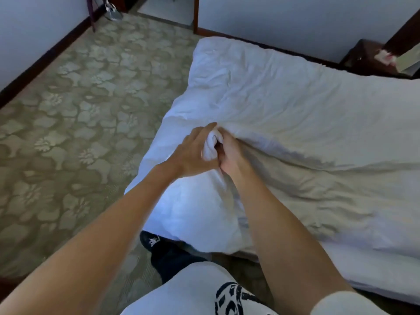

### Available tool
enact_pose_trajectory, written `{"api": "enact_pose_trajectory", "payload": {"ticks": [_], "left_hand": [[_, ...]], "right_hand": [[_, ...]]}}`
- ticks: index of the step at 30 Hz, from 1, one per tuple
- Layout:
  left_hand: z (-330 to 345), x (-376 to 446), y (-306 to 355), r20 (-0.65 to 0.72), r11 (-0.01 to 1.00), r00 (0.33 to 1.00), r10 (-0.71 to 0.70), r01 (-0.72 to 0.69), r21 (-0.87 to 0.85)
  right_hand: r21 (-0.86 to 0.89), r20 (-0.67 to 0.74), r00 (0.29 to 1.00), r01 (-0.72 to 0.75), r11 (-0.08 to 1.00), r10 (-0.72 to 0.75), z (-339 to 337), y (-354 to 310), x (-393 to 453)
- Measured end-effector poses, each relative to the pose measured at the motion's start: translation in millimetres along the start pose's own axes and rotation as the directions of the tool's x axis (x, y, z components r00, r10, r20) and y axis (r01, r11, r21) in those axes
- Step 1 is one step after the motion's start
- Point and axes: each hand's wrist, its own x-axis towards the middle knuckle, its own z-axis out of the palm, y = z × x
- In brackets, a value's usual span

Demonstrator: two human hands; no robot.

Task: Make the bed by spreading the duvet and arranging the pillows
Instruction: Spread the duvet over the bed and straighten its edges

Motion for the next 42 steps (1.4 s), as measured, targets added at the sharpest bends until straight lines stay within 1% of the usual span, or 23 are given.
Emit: {"api": "enact_pose_trajectory", "payload": {"ticks": [1,2,3,4,5,6,8,11,13,15,18,20,21,24,27,28,30,32,34,36,39,42], "left_hand": [[-9.8,5.2,-11.1,0.039,0.998,0.998,-0.057,0.056,0.028],[-19.7,12.2,-23.5,0.061,0.992,0.991,-0.119,0.116,0.058],[-30.5,19.6,-34.9,0.058,0.982,0.983,-0.174,0.169,0.082],[-41.2,28.2,-47.5,0.039,0.972,0.976,-0.213,0.208,0.107],[-53.2,36.6,-57.6,0.007,0.964,0.972,-0.233,0.230,0.137],[-66.8,45.2,-67.0,-0.025,0.956,0.970,-0.243,0.244,0.163],[-93.7,62.7,-82.6,-0.042,0.939,0.967,-0.251,0.254,0.233],[-134.2,100.6,-93.6,-0.026,0.902,0.959,-0.283,0.275,0.332],[-152.9,123.9,-90.9,-0.018,0.912,0.966,-0.257,0.249,0.326],[-161.8,148.0,-86.9,0.030,0.931,0.979,-0.201,0.181,0.315],[-161.2,180.4,-84.5,0.150,0.944,0.986,-0.077,0.023,0.330],[-154.5,194.3,-87.1,0.231,0.945,0.973,0.021,-0.094,0.312],[-152.4,199.8,-90.2,0.279,0.942,0.959,0.047,-0.135,0.308],[-156.1,217.9,-93.2,0.397,0.946,0.906,0.147,-0.246,0.211],[-175.0,237.4,-86.1,0.497,0.952,0.840,0.216,-0.293,0.082],[-183.9,244.9,-83.4,0.552,0.943,0.798,0.240,-0.327,0.064],[-201.2,260.0,-86.3,0.683,0.906,0.677,0.274,-0.420,0.053],[-220.1,275.3,-93.8,0.770,0.871,0.572,0.283,-0.489,0.043],[-237.0,290.0,-97.6,0.806,0.825,0.506,0.307,-0.564,0.040],[-249.8,304.7,-95.9,0.807,0.772,0.478,0.346,-0.634,0.044],[-264.3,326.6,-90.1,0.802,0.694,0.430,0.414,-0.719,0.028],[-275.3,347.3,-92.9,0.818,0.617,0.360,0.449,-0.787,0.009]], "right_hand": [[0.049,-0.005,0.997,0.077,0.996,-0.077,8.6,-2.3,15.6],[0.063,-0.124,0.989,0.090,0.994,-0.081,19.5,-3.5,30.4],[0.244,-0.267,0.964,0.057,0.968,0.010,28.6,-4.4,41.3],[0.329,-0.370,0.929,0.118,0.937,0.013,28.1,-2.1,49.3],[0.388,-0.420,0.908,0.185,0.903,-0.005,32.1,-0.1,58.0],[0.448,-0.435,0.900,0.228,0.864,-0.012,38.2,0.2,62.4],[0.470,-0.515,0.857,0.274,0.839,0.009,54.8,-0.4,86.2],[0.492,-0.575,0.817,0.304,0.816,0.042,70.1,-10.6,108.8],[0.496,-0.614,0.789,0.346,0.797,0.040,69.4,-20.6,116.7],[0.488,-0.650,0.760,0.396,0.778,0.021,67.7,-31.9,120.5],[0.464,-0.704,0.710,0.458,0.758,0.003,61.0,-44.6,126.0],[0.414,-0.747,0.664,0.491,0.767,-0.022,54.5,-49.8,130.9],[0.384,-0.776,0.631,0.502,0.775,-0.024,51.4,-52.1,134.3],[0.306,-0.856,0.517,0.549,0.778,-0.028,52.5,-59.3,149.7],[0.222,-0.915,0.403,0.561,0.798,-0.029,63.5,-68.5,174.0],[0.191,-0.934,0.357,0.569,0.800,-0.031,68.1,-72.5,181.3],[0.128,-0.962,0.271,0.581,0.803,-0.043,82.7,-79.3,192.9],[0.086,-0.980,0.196,0.608,0.789,-0.044,101.6,-87.7,202.8],[0.085,-0.990,0.144,0.650,0.755,-0.012,120.6,-96.7,210.4],[0.079,-0.995,0.096,0.677,0.731,0.020,137.2,-108.6,217.6],[0.033,-0.999,0.006,0.676,0.736,0.039,152.0,-122.3,227.5],[-0.016,-0.995,-0.082,0.662,0.750,0.051,156.6,-127.8,239.7]]}}
